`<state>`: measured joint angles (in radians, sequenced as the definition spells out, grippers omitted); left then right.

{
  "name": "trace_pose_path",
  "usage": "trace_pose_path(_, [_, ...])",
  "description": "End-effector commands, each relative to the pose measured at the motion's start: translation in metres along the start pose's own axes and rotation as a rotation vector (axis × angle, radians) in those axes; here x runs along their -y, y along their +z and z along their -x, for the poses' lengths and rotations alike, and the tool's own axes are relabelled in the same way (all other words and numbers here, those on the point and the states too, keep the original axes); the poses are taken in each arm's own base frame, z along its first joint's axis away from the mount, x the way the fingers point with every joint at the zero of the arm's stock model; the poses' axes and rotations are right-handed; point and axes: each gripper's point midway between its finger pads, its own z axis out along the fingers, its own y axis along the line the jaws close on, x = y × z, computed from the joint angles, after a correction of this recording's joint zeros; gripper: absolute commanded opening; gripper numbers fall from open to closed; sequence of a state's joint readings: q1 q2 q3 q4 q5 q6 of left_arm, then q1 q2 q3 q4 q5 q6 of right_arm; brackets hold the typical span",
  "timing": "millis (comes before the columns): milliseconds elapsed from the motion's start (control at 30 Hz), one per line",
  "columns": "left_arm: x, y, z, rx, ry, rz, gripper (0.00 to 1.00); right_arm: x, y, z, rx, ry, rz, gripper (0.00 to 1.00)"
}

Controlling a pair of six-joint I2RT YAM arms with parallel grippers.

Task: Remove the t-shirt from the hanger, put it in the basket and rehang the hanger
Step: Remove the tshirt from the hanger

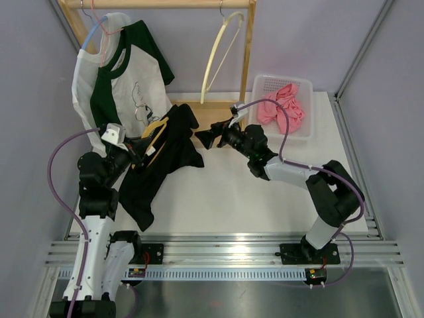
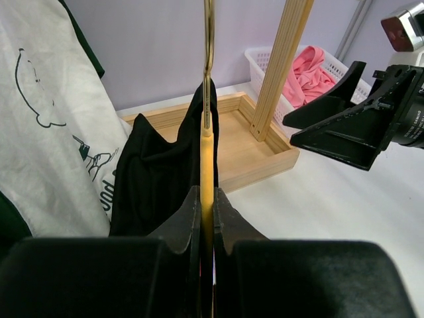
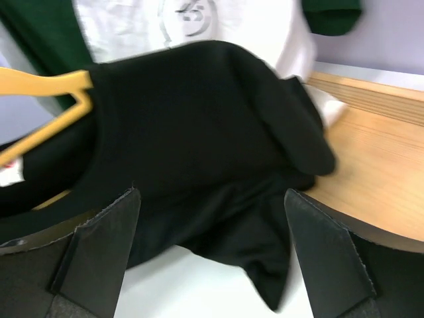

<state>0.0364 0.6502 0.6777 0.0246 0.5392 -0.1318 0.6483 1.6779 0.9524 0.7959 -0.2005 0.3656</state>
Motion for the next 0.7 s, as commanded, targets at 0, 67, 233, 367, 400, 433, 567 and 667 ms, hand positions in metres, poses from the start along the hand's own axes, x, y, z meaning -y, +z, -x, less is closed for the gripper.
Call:
trace_pose_path(0, [0.006, 0.002, 0.023, 0.089, 0.055, -0.037, 0.00, -0.037, 0.019, 0.030, 0.121, 0.031, 0.095, 0.97])
trace_pose_path(67, [0.007, 0.002, 0.022, 0.093, 0.060, -0.037, 0.00, -0.050, 0.023, 0.029, 0.137, 0.051, 0.135, 0.95])
trace_pose_path(233, [0.009, 0.001, 0.024, 0.105, 0.072, -0.043, 0.00, -0.083, 0.038, 0.020, 0.114, 0.051, 0.196, 0.93])
trace_pose_path(367, [0.012, 0.001, 0.023, 0.099, 0.076, -0.058, 0.00, -0.088, 0.048, 0.012, 0.126, 0.042, 0.190, 0.91])
trace_pose_path(400, [0.012, 0.001, 0.023, 0.098, 0.080, -0.062, 0.00, -0.090, 0.049, 0.016, 0.136, 0.042, 0.191, 0.90])
trace_pose_path(433, [0.014, 0.001, 0.022, 0.096, 0.081, -0.071, 0.00, -0.093, 0.051, 0.011, 0.131, 0.032, 0.189, 0.89])
trace_pose_path(567, [0.017, 0.002, 0.020, 0.082, 0.089, -0.087, 0.00, -0.090, 0.056, 0.011, 0.155, 0.009, 0.132, 0.88])
trace_pose_path(667, [0.020, 0.003, 0.016, 0.070, 0.100, -0.106, 0.00, -0.091, 0.058, 0.011, 0.170, 0.005, 0.114, 0.87])
